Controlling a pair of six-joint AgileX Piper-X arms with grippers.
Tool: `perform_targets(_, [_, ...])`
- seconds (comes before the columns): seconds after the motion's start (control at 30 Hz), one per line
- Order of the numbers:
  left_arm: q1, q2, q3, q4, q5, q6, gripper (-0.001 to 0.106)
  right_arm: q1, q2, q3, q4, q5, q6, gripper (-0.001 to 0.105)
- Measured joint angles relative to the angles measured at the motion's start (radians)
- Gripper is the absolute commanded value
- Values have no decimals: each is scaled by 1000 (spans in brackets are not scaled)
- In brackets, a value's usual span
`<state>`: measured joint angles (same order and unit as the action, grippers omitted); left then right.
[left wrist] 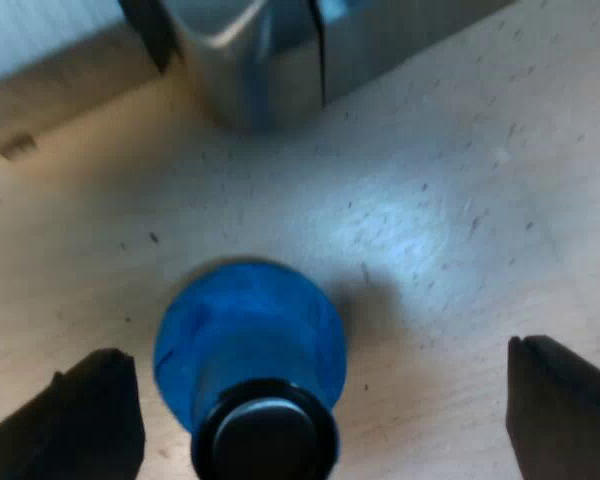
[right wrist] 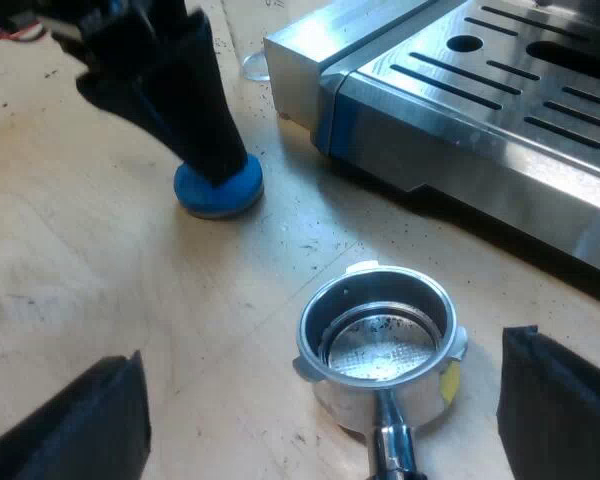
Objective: Grind coffee beans and then tamp
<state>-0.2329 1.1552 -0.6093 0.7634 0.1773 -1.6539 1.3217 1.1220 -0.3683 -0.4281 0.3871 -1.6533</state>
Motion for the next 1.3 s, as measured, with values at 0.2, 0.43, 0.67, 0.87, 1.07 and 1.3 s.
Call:
perform_targets(0.2, [0, -228, 2, 24, 0, -14, 76, 0, -60, -46, 154, -3, 0, 72])
perform_targets(0.43, [0, -539, -1, 26, 1, -37, 76, -2, -195, -237, 561, -5, 0, 72])
perform_targets(0.67, [0, -724, -86, 51, -7, -37, 76, -84, -262, -399, 938, -60, 84, 72])
perform_targets(0.87, [0, -738, -215, 51, 39, -46, 75, -332, -266, -509, 1173, -257, 104, 72])
perform_targets(1.07, [0, -728, -270, 55, 40, -101, 75, -604, -271, -605, 1342, -314, 54, 72])
perform_targets(1.3, [19, -640, -268, 106, 40, -106, 75, -944, -340, -633, 1447, -426, -38, 72])
